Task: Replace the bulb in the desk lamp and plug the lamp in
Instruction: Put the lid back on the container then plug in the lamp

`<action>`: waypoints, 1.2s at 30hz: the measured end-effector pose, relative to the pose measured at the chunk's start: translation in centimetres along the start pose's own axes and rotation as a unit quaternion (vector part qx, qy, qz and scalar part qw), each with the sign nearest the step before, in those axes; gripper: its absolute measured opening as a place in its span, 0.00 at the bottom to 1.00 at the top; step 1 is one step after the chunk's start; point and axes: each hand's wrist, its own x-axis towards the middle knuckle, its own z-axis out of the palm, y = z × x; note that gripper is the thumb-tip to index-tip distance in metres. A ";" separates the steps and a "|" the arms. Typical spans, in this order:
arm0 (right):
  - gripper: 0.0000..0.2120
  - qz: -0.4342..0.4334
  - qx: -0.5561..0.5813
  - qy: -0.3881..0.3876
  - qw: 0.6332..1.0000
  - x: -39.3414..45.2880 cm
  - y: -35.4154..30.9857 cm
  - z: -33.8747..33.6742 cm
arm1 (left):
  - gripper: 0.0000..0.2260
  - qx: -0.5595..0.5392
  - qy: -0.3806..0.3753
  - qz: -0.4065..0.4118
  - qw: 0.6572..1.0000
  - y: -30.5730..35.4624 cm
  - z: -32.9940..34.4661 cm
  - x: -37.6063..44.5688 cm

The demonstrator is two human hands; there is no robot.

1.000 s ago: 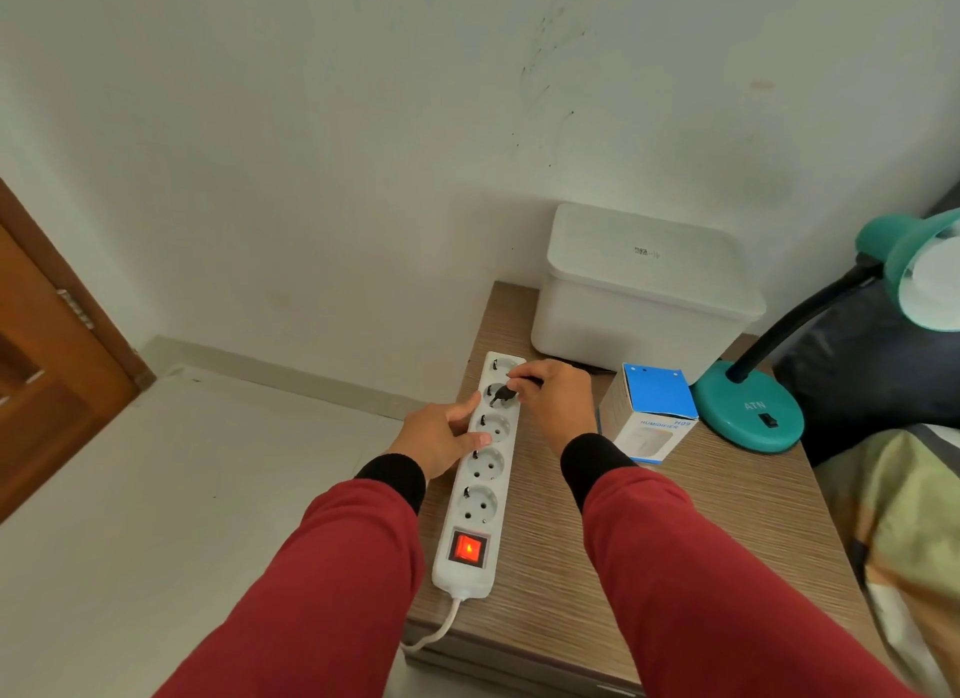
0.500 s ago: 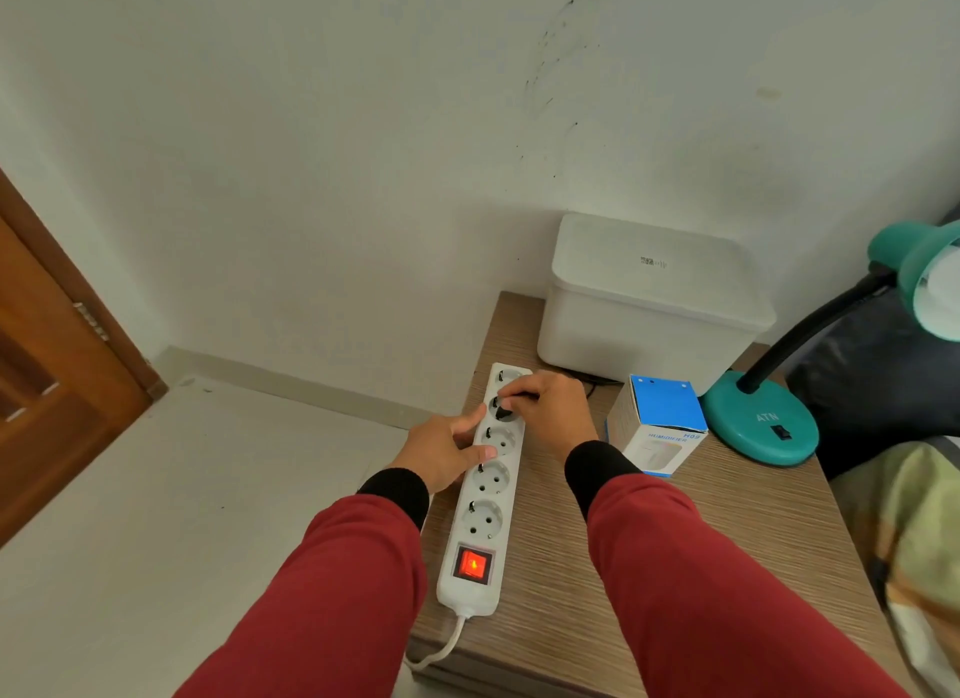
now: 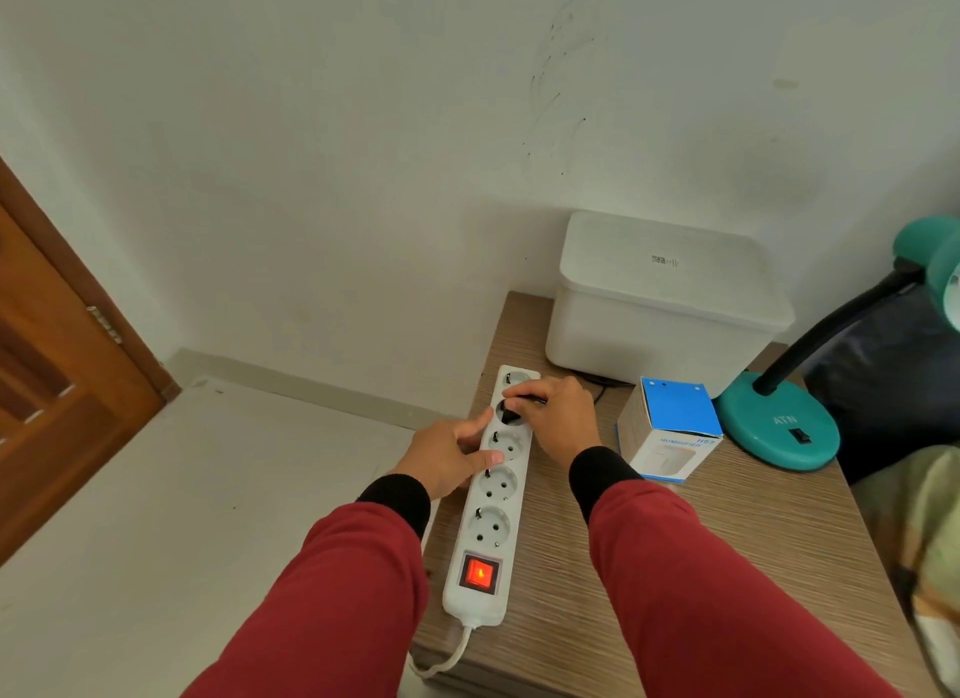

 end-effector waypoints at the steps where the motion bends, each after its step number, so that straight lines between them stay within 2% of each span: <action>1: 0.07 -0.001 -0.007 -0.001 1.000 0.0 0.1 0.0 | 0.27 0.000 0.000 -0.001 1.000 0.0 0.0 0.0; 8: 0.09 -0.049 -0.102 0.008 0.994 -0.4 -0.3 -0.2 | 0.27 -0.002 0.001 -0.004 1.000 0.3 0.0 -0.2; 13: 0.09 -0.042 -0.119 0.002 0.992 -0.6 -0.5 -0.1 | 0.27 0.010 0.002 -0.008 1.000 0.5 0.1 -0.3; 17: 0.11 0.001 -0.046 -0.063 0.997 -0.4 -0.8 -1.2 | 0.27 0.039 0.008 -0.011 0.999 0.7 0.3 -0.1; 20: 0.22 0.012 -0.078 -0.128 0.989 -0.7 -1.2 -2.5 | 0.28 0.108 0.009 -0.018 0.994 1.0 0.3 -0.1; 22: 0.29 0.004 -0.129 -0.139 0.982 -1.0 -1.7 -3.2 | 0.28 0.184 0.000 -0.016 0.983 1.8 0.2 -0.4; 24: 0.32 0.012 -0.204 -0.163 0.965 -1.0 -2.3 -4.1 | 0.28 0.277 -0.014 -0.023 0.960 2.8 0.1 -0.6; 28: 0.20 0.038 -0.359 -0.212 0.908 -0.9 -3.9 -6.5 | 0.26 0.433 -0.041 -0.051 0.899 5.2 -0.4 -0.7; 31: 0.19 0.059 -0.397 -0.222 0.888 -1.0 -4.8 -8.5 | 0.24 0.473 -0.048 -0.064 0.878 7.6 -1.1 -1.2; 36: 0.21 0.069 -0.393 -0.180 0.899 -2.4 -6.3 -12.9 | 0.23 0.496 0.002 -0.049 0.867 12.7 -2.2 -2.9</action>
